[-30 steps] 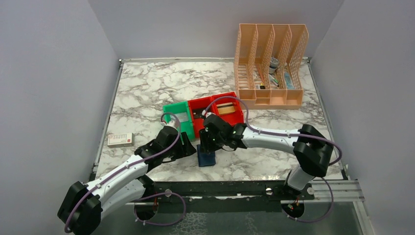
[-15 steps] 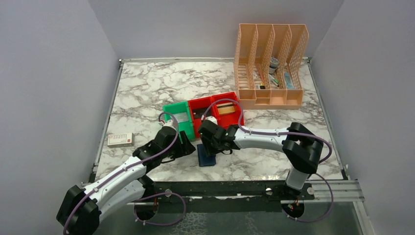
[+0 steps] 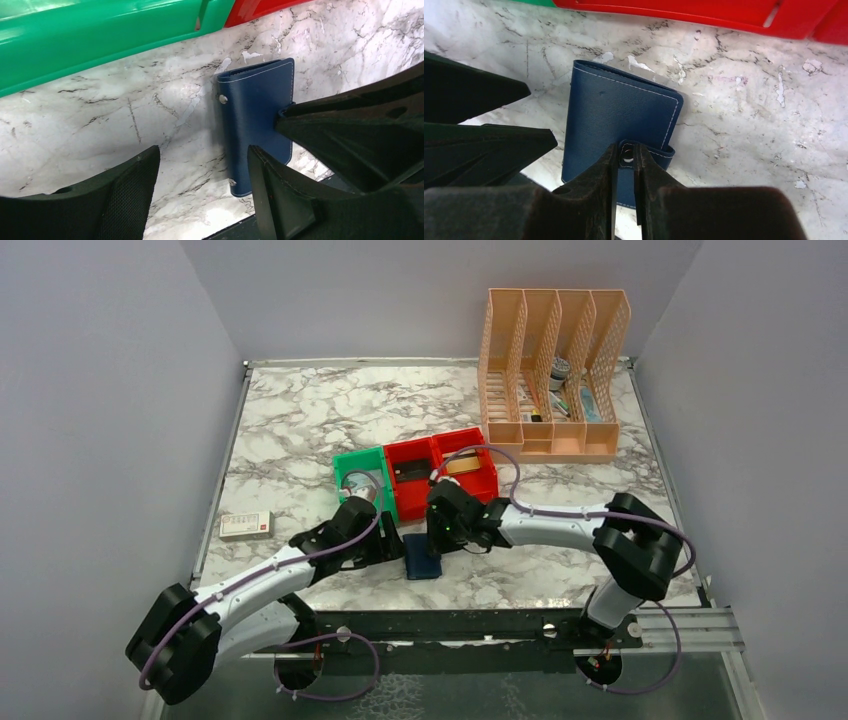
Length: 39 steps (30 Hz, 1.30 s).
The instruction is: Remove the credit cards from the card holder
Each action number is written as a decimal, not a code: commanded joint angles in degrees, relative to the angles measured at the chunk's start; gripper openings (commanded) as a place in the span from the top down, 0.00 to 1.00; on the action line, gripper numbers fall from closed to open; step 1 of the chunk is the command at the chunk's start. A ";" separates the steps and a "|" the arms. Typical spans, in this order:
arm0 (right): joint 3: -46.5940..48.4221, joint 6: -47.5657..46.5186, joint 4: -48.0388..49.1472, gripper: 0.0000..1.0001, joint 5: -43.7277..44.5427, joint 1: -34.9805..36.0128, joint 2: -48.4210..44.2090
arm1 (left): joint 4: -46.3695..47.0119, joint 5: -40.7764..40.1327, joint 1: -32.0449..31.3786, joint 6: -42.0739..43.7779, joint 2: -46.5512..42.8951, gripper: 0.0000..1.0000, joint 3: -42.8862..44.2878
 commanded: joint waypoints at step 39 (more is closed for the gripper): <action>-5.43 -7.71 -9.13 0.50 5.73 -18.15 -19.77 | -2.35 -7.83 -8.64 3.10 8.52 0.34 8.14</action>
